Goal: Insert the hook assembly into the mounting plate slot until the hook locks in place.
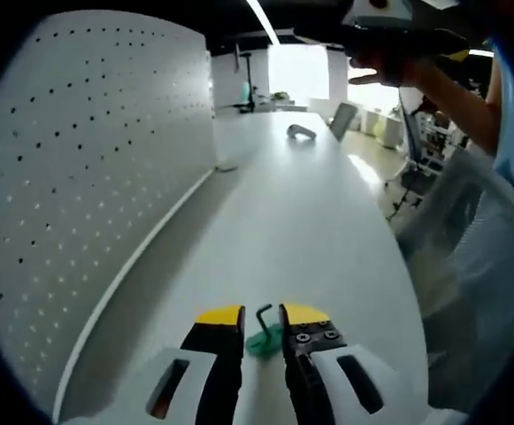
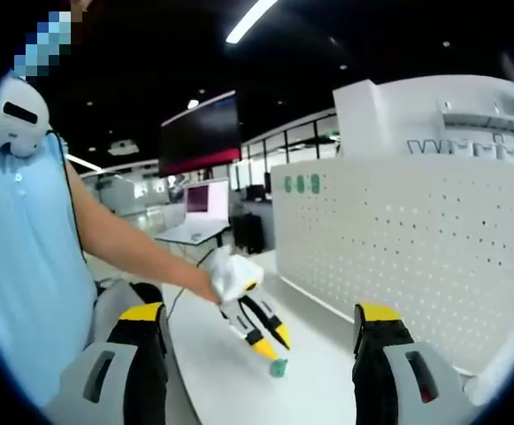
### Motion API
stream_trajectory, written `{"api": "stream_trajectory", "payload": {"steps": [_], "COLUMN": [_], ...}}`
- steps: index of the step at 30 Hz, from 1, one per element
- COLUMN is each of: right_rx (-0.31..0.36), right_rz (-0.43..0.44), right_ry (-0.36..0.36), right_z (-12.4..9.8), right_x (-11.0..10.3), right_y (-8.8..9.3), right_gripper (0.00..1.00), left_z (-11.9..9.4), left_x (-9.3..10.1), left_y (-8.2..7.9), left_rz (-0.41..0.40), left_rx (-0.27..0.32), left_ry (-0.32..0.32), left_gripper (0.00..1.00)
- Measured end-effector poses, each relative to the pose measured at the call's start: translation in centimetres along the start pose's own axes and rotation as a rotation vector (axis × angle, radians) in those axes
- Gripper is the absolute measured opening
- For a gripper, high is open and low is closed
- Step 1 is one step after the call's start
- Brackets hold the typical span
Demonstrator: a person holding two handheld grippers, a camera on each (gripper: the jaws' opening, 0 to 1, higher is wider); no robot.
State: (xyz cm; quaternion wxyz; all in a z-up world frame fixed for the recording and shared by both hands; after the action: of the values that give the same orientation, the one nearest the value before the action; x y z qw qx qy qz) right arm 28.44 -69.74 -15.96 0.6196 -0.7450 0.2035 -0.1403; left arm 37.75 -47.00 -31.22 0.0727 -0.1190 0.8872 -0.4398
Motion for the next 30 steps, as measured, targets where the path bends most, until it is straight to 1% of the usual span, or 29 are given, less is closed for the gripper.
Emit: {"api": "stream_trajectory", "payload": {"steps": [4, 9, 12, 17, 21, 30], "right_rx": [-0.001, -0.004, -0.005, -0.012, -0.030, -0.022], "right_rz": [0.002, 0.006, 0.010, 0.015, 0.011, 0.012], "right_ry": [0.002, 0.007, 0.011, 0.018, 0.020, 0.018], "right_z": [-0.1, -0.3, -0.4, -0.4, -0.2, -0.2], "right_x": [0.1, 0.2, 0.3, 0.4, 0.4, 0.5], "right_y": [0.0, 0.1, 0.2, 0.4, 0.6, 0.6], "right_gripper": [0.88, 0.88, 0.88, 0.88, 0.88, 0.87], "left_z": [0.6, 1.2, 1.6, 1.8, 2.0, 2.0], "left_x": [-0.1, -0.3, -0.4, -0.4, -0.5, -0.5], "left_y": [0.2, 0.1, 0.4, 0.5, 0.5, 0.6], "left_rz": [0.016, 0.021, 0.021, 0.025, 0.030, 0.037], "left_rx": [-0.023, -0.026, -0.037, -0.043, -0.051, -0.064], "left_ry": [0.016, 0.028, 0.033, 0.046, 0.053, 0.053], "left_gripper": [0.15, 0.14, 0.13, 0.13, 0.12, 0.08]}}
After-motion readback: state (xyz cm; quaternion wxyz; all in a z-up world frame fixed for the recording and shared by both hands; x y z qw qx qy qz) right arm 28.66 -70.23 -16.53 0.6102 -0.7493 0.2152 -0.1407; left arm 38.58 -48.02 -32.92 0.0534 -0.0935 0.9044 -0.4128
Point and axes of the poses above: the point that each gripper's makers call its tool centre point, and the gripper's own axes: z roughly forward along the fingers, x roughly to its right, y roughly out of its underside, the point moved 10 cm from there along -z, roughly backward along the fingers, and after that the axes turned 1 degree about -z, right-handed, at the moved point
